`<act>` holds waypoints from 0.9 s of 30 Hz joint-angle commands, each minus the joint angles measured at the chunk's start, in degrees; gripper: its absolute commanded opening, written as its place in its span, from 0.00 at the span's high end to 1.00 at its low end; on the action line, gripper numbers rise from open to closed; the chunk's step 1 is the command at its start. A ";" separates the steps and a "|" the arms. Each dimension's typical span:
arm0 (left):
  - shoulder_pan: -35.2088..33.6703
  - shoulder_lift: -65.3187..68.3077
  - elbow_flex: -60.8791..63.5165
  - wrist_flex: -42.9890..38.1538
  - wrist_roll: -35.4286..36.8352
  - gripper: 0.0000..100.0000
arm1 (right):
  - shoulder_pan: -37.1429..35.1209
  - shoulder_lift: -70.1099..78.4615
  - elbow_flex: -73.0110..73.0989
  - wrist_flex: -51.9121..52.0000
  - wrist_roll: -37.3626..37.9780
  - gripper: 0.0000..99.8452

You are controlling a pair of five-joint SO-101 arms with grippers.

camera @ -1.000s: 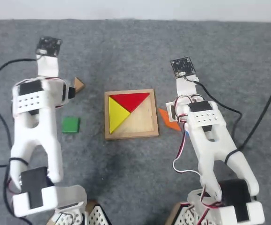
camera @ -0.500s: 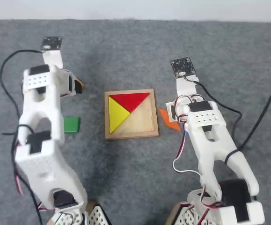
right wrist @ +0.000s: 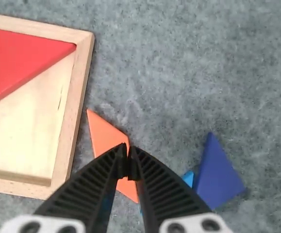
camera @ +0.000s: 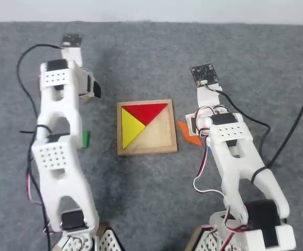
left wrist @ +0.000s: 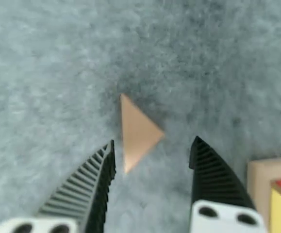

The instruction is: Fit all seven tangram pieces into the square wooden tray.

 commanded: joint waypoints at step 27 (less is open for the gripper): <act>-0.26 28.13 -52.88 24.79 -0.62 0.76 | 0.40 -3.21 -0.18 -1.27 -0.35 0.99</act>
